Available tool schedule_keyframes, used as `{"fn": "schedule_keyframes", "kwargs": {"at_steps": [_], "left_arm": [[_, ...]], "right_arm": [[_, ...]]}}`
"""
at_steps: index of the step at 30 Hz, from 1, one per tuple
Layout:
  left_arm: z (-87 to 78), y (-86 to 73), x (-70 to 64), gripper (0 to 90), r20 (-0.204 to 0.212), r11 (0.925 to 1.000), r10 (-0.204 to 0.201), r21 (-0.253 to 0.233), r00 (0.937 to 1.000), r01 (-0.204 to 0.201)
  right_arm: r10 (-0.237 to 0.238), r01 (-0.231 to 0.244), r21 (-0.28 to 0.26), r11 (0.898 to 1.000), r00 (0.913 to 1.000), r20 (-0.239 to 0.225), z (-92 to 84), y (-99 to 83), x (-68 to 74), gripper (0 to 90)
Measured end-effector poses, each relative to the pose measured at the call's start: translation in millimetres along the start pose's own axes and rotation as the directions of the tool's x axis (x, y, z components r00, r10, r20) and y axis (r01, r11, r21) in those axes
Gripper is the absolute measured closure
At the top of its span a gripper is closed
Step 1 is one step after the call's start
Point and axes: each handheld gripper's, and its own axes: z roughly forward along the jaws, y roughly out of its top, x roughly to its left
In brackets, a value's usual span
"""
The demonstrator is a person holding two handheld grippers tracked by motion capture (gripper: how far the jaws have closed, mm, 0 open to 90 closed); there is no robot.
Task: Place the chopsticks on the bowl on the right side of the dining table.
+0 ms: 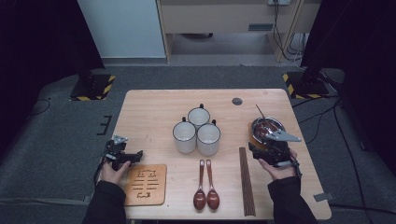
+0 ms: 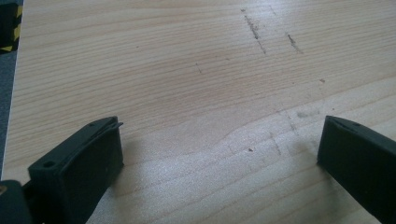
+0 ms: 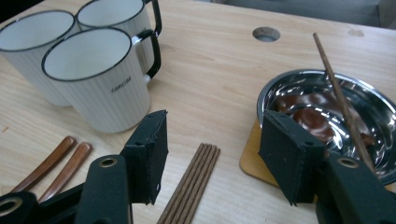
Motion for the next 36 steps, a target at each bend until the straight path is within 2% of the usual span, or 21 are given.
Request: {"fn": "schedule_keyframes", "kwargs": {"at_steps": [9,15,28,36], "left_arm": [[0.0,0.0,0.0,0.0,0.000,1.0000,0.000,0.000,1.0000,0.000],[0.0,0.0,0.0,0.0,0.000,1.0000,0.000,0.000,1.0000,0.000],[0.0,0.0,0.0,0.0,0.000,1.0000,0.000,0.000,1.0000,0.000],[0.0,0.0,0.0,0.0,0.000,1.0000,0.000,0.000,1.0000,0.000]], "right_arm": [[0.014,-0.013,0.044,0.999,0.9998,-0.013,-0.1,-20.8,2.4,43.1],[-0.002,0.003,0.083,0.997,0.9999,-0.011,2.6,-37.5,5.1,45.0],[0.018,-0.015,0.139,0.990,0.9996,-0.020,5.1,-59.8,6.6,51.2],[0.007,-0.003,0.187,0.982,0.9998,-0.019,11.8,-67.2,12.2,54.1]]}}
